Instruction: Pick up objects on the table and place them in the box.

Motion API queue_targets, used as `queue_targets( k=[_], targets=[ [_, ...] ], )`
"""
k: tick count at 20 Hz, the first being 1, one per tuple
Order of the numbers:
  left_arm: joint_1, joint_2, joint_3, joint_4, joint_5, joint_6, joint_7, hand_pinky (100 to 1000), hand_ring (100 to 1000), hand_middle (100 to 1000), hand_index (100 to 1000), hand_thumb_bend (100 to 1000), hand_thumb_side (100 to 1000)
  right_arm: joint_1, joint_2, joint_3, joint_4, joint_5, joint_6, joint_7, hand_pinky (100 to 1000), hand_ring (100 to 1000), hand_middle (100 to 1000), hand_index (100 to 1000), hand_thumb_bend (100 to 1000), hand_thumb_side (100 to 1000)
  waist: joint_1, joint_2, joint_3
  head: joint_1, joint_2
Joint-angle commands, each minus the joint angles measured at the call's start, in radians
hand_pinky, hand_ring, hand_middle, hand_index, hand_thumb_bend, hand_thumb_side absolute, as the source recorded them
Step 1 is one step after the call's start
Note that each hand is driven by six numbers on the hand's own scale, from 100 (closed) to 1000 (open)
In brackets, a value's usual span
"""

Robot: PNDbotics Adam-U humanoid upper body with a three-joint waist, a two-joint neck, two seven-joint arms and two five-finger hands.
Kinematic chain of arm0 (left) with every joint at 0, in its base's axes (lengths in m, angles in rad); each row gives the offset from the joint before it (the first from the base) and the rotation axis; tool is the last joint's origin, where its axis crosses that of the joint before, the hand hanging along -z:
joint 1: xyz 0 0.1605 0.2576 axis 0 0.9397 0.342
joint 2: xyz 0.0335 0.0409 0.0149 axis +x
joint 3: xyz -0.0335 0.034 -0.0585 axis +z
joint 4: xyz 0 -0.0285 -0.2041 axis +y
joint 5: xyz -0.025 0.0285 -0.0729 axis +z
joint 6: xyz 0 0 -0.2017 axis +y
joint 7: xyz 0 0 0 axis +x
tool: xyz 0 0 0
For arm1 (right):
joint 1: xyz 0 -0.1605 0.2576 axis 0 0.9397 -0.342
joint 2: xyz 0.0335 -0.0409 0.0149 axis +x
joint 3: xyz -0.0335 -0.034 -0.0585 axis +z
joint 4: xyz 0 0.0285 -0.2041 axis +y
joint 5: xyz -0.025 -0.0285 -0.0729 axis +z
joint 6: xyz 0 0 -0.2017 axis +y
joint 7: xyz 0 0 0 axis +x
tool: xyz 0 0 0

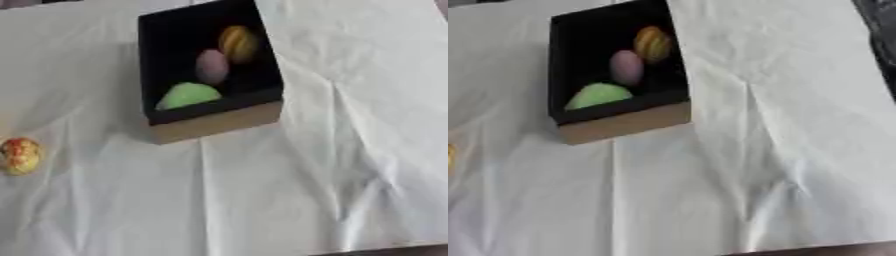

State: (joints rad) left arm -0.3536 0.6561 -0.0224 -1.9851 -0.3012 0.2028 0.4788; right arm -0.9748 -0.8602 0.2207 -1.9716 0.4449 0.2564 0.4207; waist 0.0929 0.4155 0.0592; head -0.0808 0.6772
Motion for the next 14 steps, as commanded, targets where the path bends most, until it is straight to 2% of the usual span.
queue_targets(
  k=[1, 5, 6, 8, 10, 14],
  targets=[
    [-0.015, 0.053, 0.005, -0.015, -0.012, -0.001, -0.017, 678, 820, 781, 812, 882, 646, 0.024, -0.090, -0.055, -0.028, -0.079, -0.029, -0.108, 852, 900, 838, 914, 100, 463, -0.012, -0.044, -0.004, 0.015, 0.004],
    [-0.019, 0.074, 0.000, -0.015, -0.022, 0.003, -0.041, 681, 821, 782, 815, 876, 652, 0.095, -0.163, -0.118, -0.028, -0.149, -0.070, -0.258, 847, 882, 822, 899, 100, 433, -0.010, -0.051, -0.013, 0.041, 0.008],
    [-0.019, 0.079, 0.000, -0.015, -0.023, 0.004, -0.047, 681, 821, 782, 815, 876, 652, 0.112, -0.179, -0.135, -0.028, -0.168, -0.077, -0.298, 847, 882, 822, 899, 100, 433, -0.010, -0.052, -0.015, 0.046, 0.010],
    [-0.018, 0.094, -0.002, -0.015, -0.028, 0.007, -0.062, 685, 820, 782, 820, 867, 657, 0.150, -0.214, -0.171, -0.028, -0.205, -0.081, -0.389, 837, 861, 800, 883, 100, 493, -0.010, -0.056, -0.019, 0.062, 0.015],
    [-0.018, 0.114, -0.005, -0.015, -0.033, 0.011, -0.081, 687, 820, 782, 822, 860, 660, 0.187, -0.243, -0.197, -0.028, -0.234, -0.083, -0.466, 837, 859, 799, 883, 100, 463, -0.008, -0.059, -0.021, 0.074, 0.015],
    [-0.015, 0.168, -0.018, -0.015, -0.027, 0.020, -0.132, 692, 819, 781, 825, 856, 649, 0.252, -0.284, -0.223, -0.028, -0.248, -0.097, -0.540, 837, 857, 797, 879, 100, 457, -0.003, -0.066, -0.021, 0.088, 0.017]
  ],
)
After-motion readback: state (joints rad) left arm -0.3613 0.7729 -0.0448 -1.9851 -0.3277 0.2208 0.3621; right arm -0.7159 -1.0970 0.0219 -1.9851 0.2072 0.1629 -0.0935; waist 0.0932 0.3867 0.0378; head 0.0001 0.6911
